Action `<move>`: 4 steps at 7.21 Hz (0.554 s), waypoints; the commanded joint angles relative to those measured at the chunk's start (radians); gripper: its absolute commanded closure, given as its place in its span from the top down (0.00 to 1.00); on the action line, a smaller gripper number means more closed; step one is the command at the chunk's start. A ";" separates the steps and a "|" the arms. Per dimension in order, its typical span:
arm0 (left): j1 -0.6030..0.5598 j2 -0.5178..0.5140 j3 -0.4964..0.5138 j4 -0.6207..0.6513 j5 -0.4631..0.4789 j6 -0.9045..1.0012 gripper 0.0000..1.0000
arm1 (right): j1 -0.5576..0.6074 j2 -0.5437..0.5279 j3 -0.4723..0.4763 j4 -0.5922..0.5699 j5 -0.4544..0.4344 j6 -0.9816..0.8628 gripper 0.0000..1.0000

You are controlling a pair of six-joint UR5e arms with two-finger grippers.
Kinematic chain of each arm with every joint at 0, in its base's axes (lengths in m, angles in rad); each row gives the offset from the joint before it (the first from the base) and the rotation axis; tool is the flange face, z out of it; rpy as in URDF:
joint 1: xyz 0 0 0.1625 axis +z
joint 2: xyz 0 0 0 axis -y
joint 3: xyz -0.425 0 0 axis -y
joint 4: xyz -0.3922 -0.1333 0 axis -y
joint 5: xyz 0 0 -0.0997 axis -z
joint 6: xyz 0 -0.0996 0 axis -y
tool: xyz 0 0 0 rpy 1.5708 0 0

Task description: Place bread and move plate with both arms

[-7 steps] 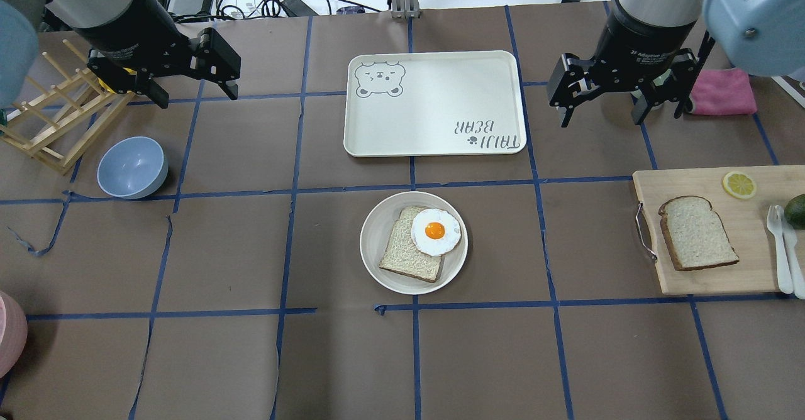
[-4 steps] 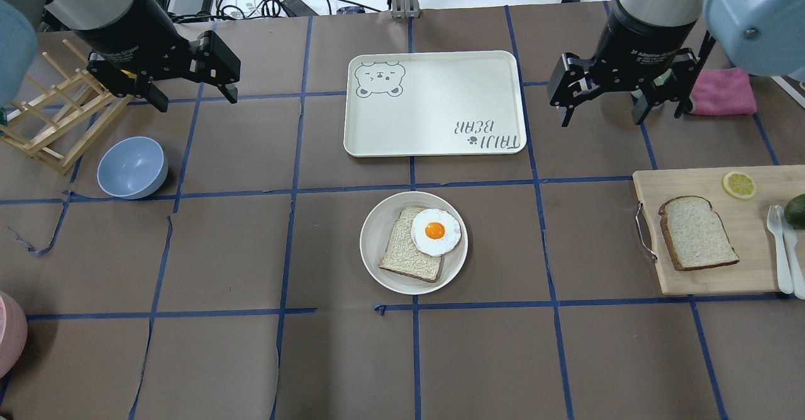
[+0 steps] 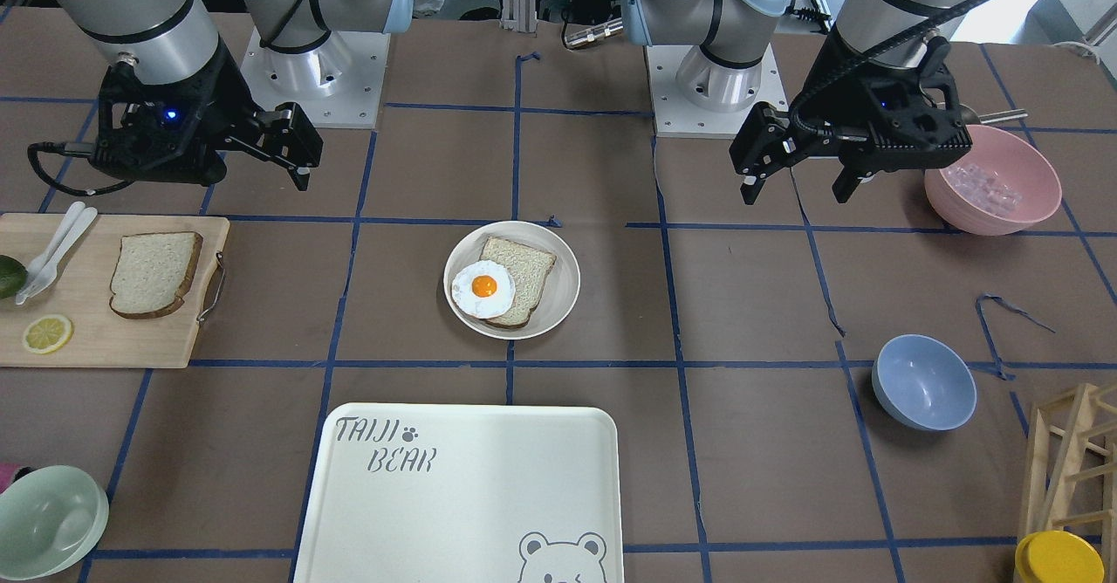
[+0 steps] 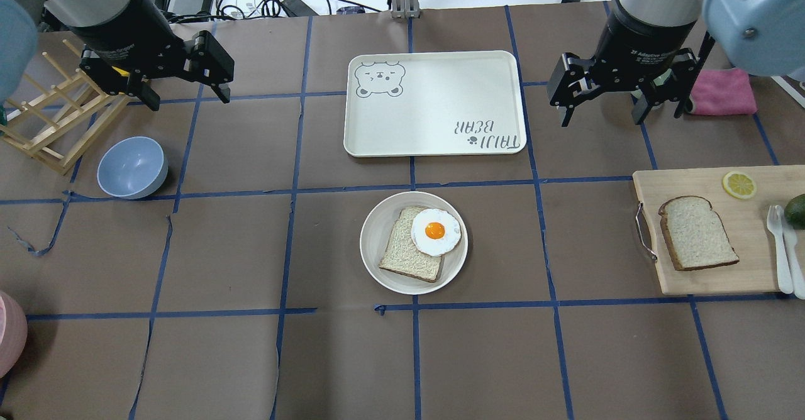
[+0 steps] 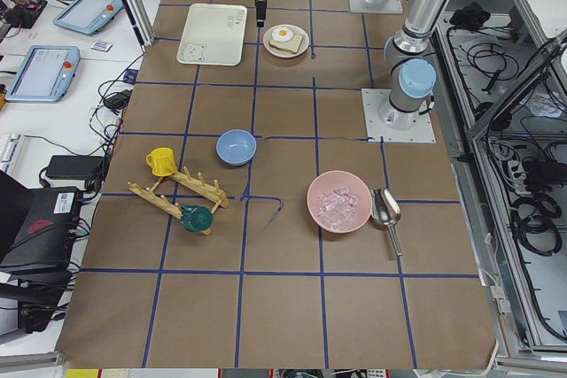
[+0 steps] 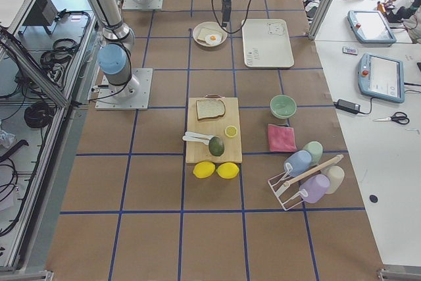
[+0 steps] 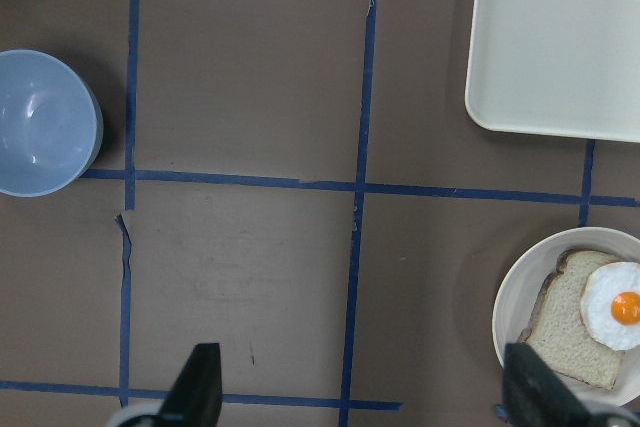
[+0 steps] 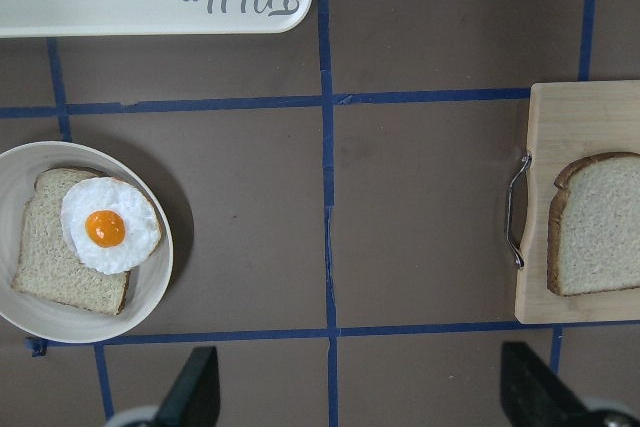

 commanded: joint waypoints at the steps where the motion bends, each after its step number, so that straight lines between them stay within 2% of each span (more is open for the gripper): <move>1: 0.001 0.005 -0.007 0.000 0.001 0.001 1.00 | 0.000 0.000 0.000 0.001 0.002 0.006 1.00; 4: 0.001 0.005 -0.009 0.001 -0.002 0.008 1.00 | -0.009 0.005 0.002 0.001 -0.001 0.003 1.00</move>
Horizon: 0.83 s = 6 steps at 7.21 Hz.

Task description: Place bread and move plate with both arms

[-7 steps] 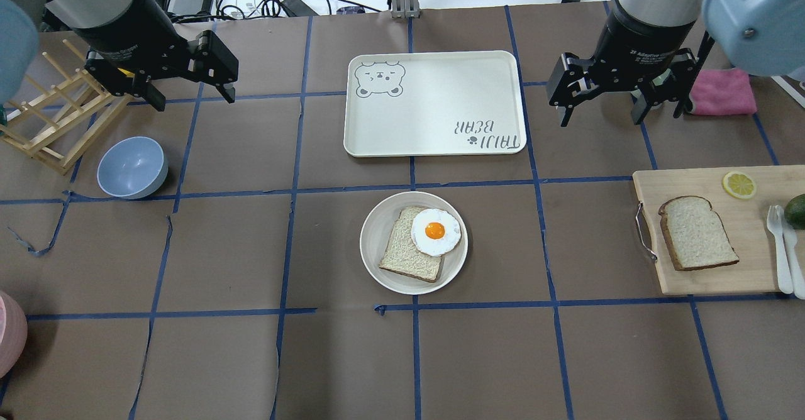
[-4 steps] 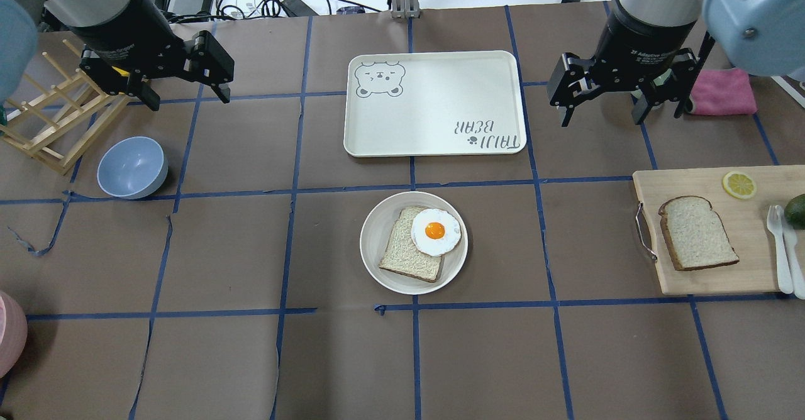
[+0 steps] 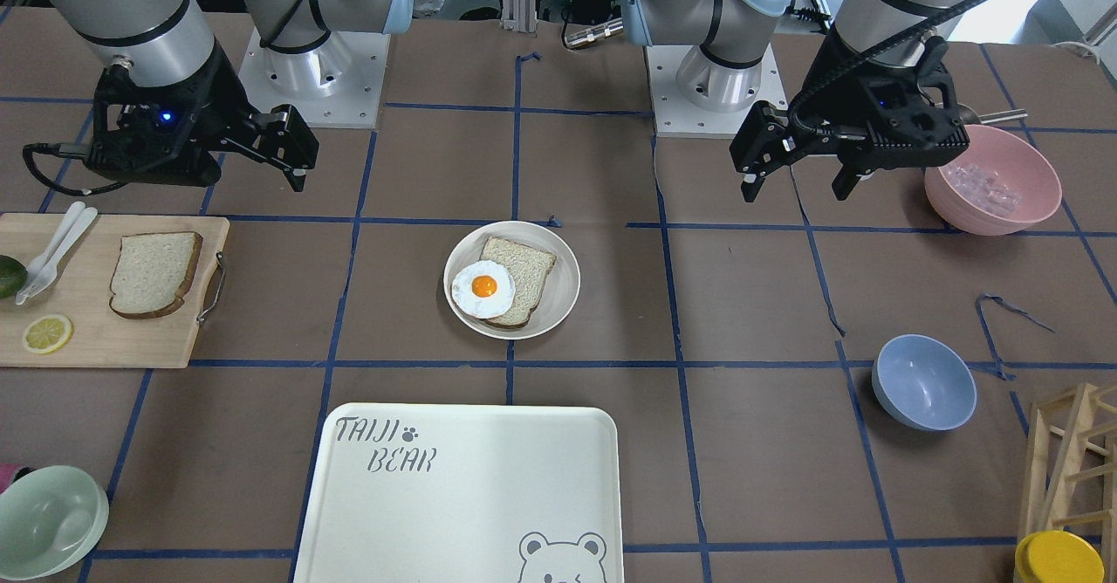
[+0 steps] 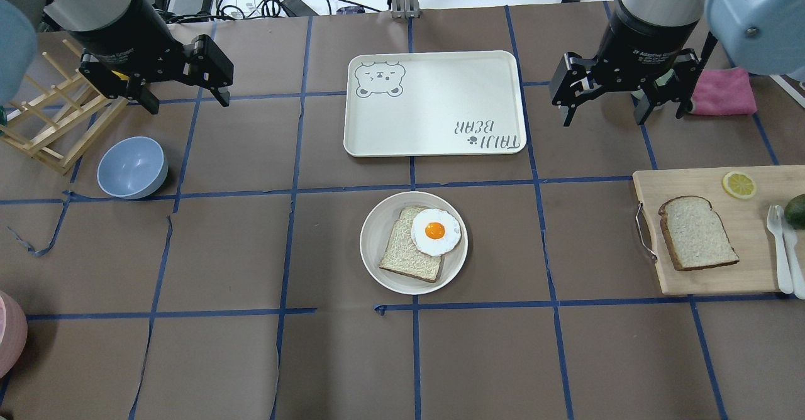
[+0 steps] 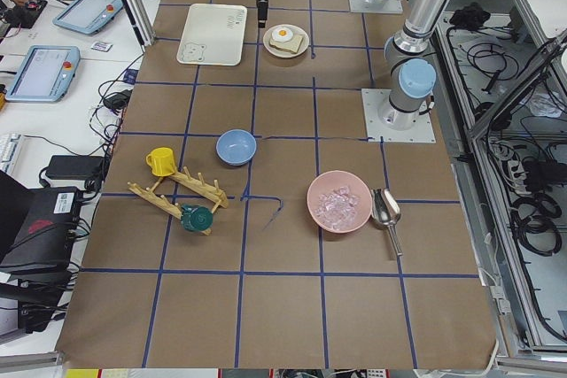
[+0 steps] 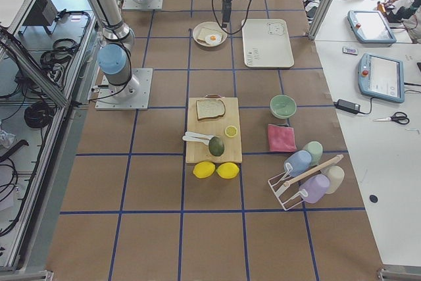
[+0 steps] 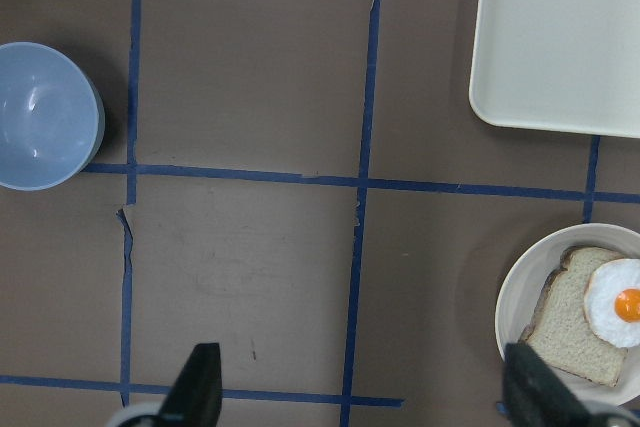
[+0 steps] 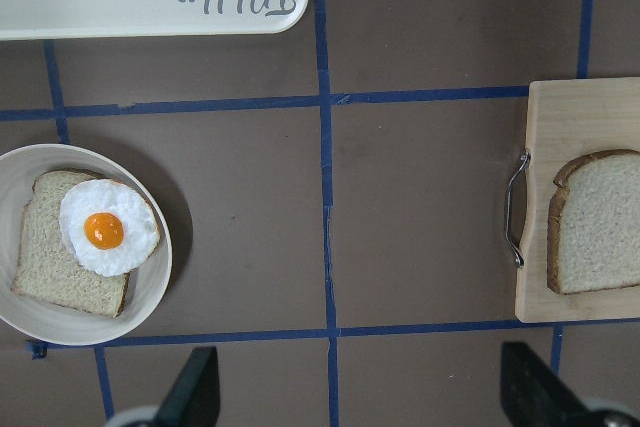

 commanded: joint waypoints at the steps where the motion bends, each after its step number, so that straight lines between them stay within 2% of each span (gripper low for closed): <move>1: 0.002 0.001 -0.001 0.001 -0.004 0.005 1.00 | -0.003 0.004 0.001 0.000 -0.001 -0.001 1.00; 5: 0.002 0.008 0.003 0.002 -0.002 0.005 1.00 | -0.005 -0.001 0.000 0.005 -0.004 0.002 1.00; 6: 0.002 0.008 0.004 0.002 -0.004 0.005 1.00 | -0.018 0.010 0.003 -0.009 -0.030 -0.003 1.00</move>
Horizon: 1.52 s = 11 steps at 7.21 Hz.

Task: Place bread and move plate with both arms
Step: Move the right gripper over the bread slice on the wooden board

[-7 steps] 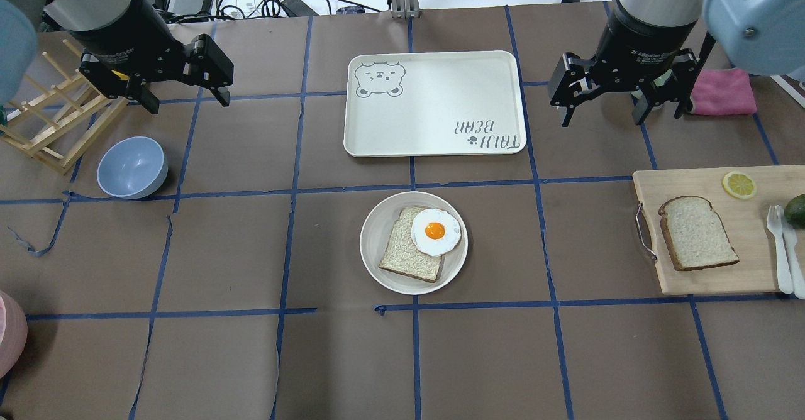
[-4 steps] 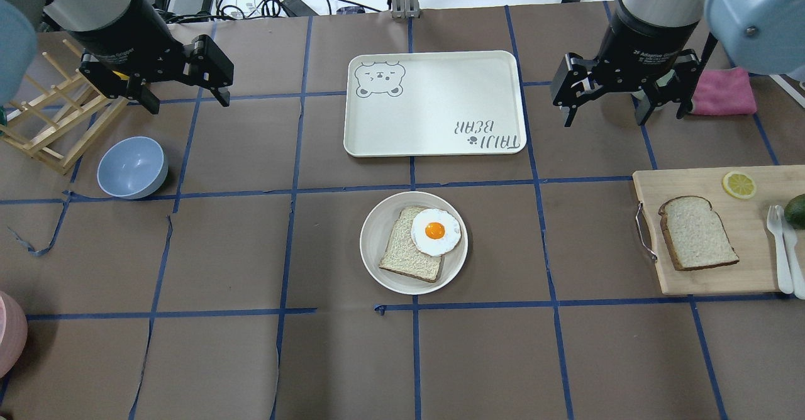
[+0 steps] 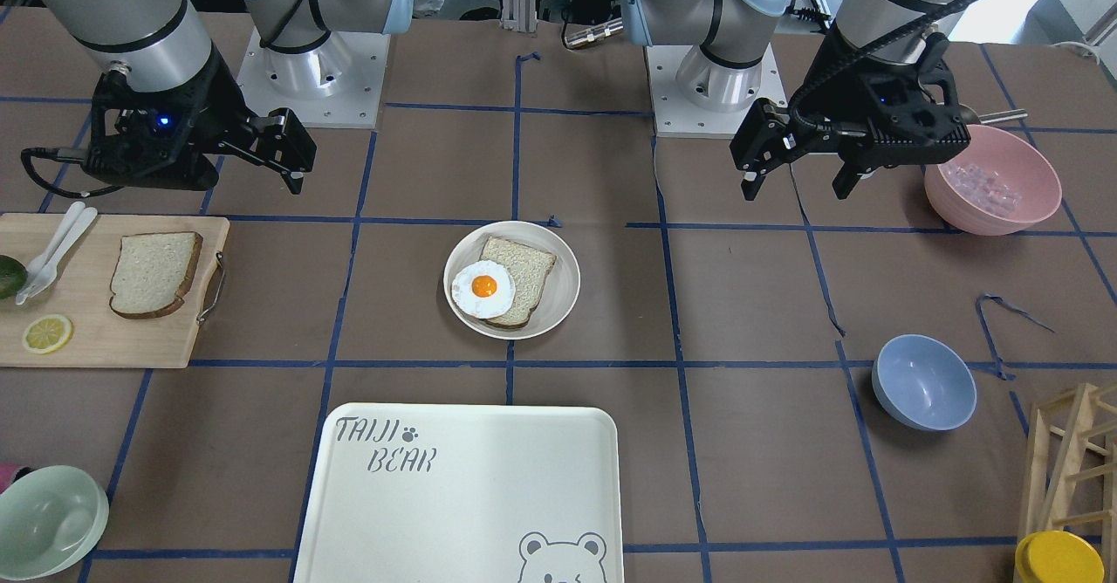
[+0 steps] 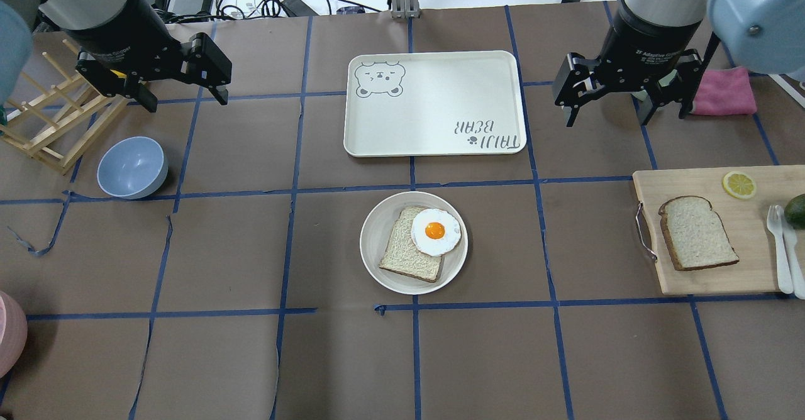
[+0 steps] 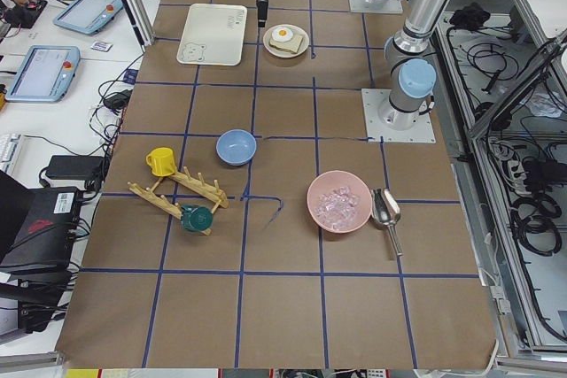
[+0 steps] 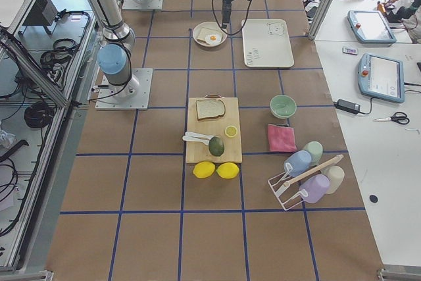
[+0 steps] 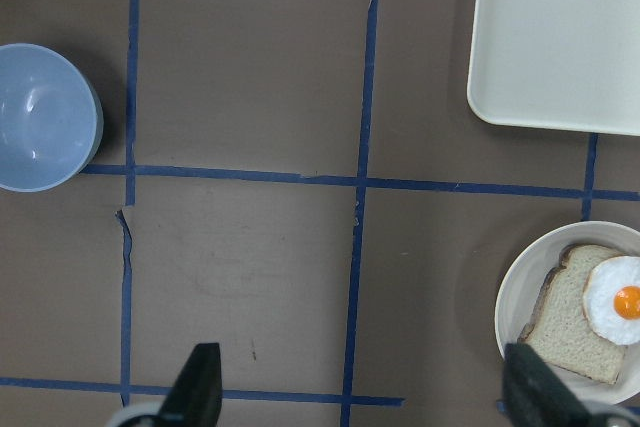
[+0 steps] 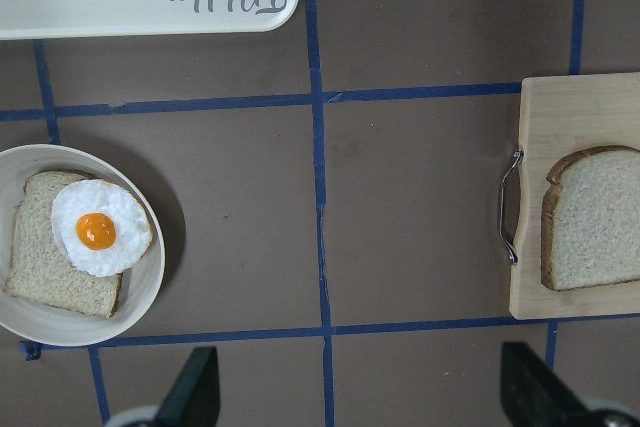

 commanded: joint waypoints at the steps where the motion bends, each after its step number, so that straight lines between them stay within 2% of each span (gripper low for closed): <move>1: 0.000 0.001 0.000 0.000 0.000 0.000 1.00 | -0.056 0.025 0.007 -0.018 -0.061 0.002 1.00; 3: -0.002 0.001 0.000 0.000 0.000 -0.001 1.00 | -0.209 0.058 0.062 -0.036 -0.062 -0.007 1.00; 6: -0.002 0.001 -0.001 -0.001 0.000 -0.005 1.00 | -0.233 0.129 0.157 -0.220 -0.069 0.000 1.00; 7: -0.002 0.001 -0.001 0.000 -0.002 -0.005 1.00 | -0.256 0.165 0.189 -0.263 -0.069 0.041 0.89; 8: -0.002 0.001 0.002 0.000 -0.002 -0.005 1.00 | -0.300 0.202 0.198 -0.271 -0.080 0.042 0.85; 10: -0.003 0.001 0.000 -0.001 -0.003 -0.008 1.00 | -0.328 0.281 0.198 -0.321 -0.139 0.054 0.85; 11: -0.005 0.006 0.000 -0.003 -0.003 -0.008 1.00 | -0.331 0.299 0.200 -0.320 -0.144 0.119 0.83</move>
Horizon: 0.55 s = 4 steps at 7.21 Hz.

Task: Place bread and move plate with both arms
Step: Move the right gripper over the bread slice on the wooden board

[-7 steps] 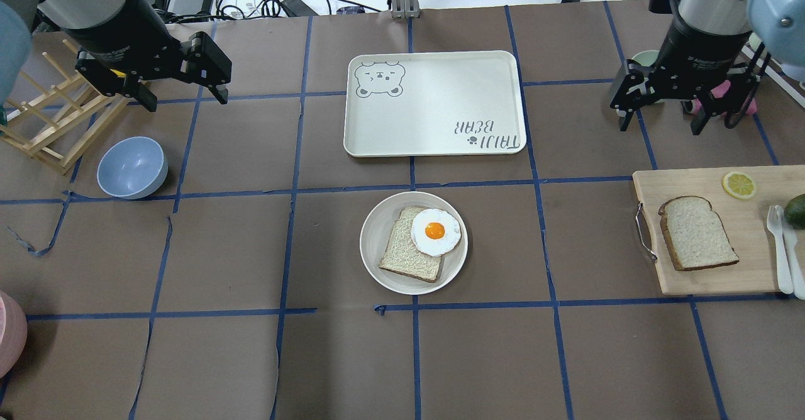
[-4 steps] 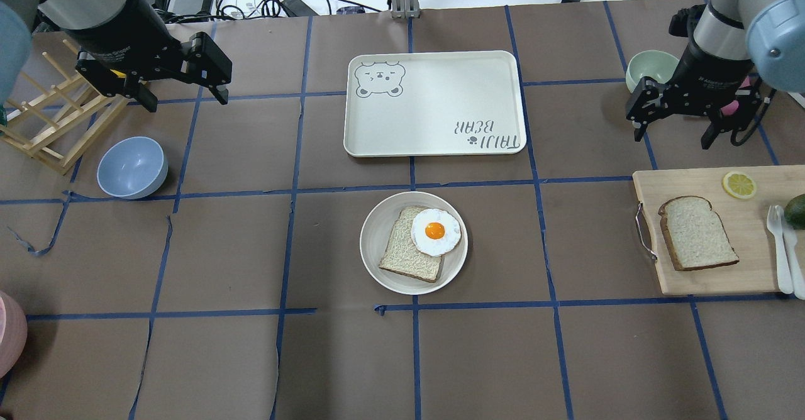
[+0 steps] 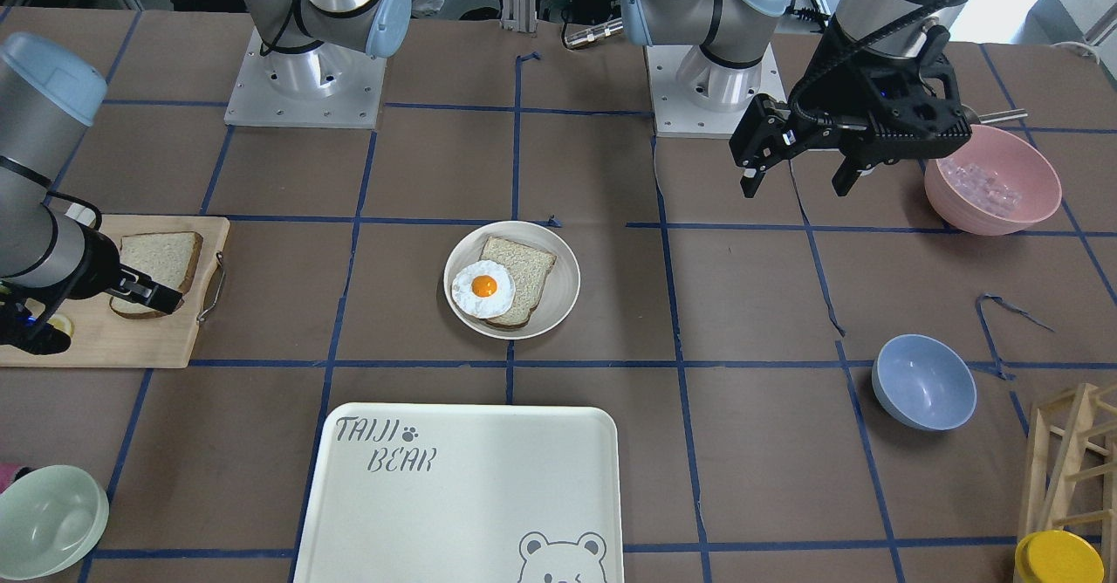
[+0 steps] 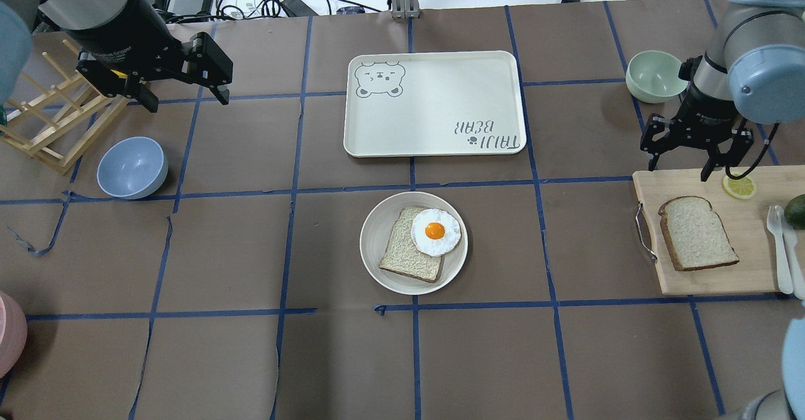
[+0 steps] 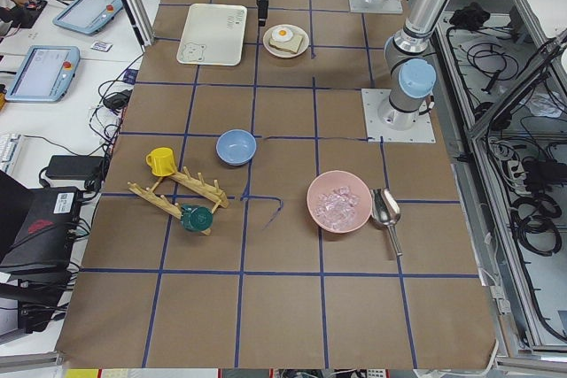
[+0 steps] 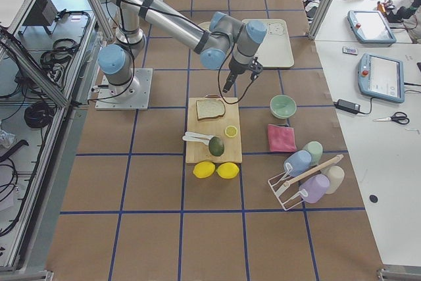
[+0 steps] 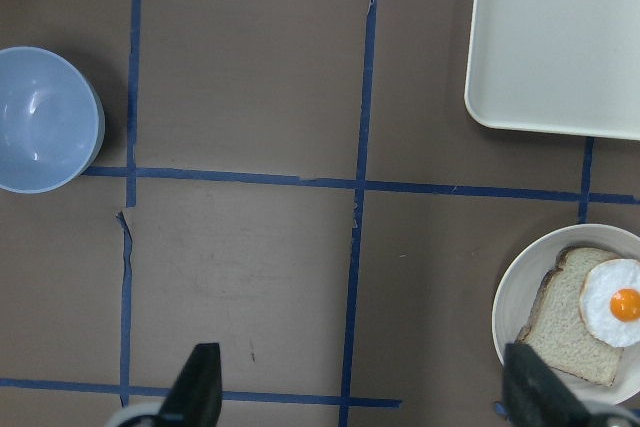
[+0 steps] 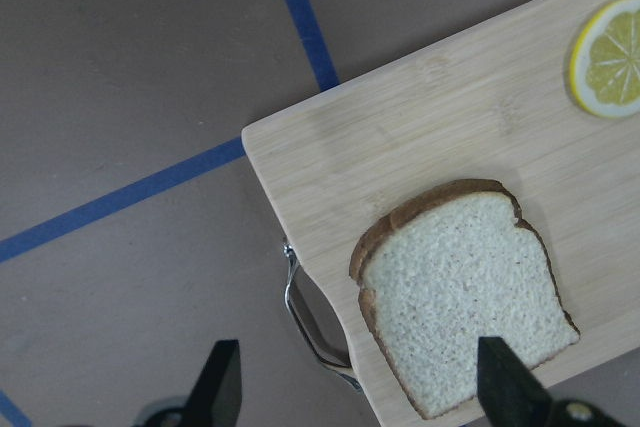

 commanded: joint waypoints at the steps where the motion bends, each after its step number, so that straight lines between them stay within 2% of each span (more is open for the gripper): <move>1: -0.003 0.003 -0.001 -0.003 -0.001 -0.004 1.00 | -0.008 0.048 0.001 -0.013 -0.019 0.069 0.83; 2: -0.003 0.002 0.000 -0.003 0.001 -0.004 1.00 | -0.008 0.073 0.002 -0.015 -0.028 0.071 0.78; 4: -0.003 0.002 -0.003 -0.004 -0.002 -0.004 1.00 | -0.025 0.106 0.002 -0.015 -0.083 0.074 0.78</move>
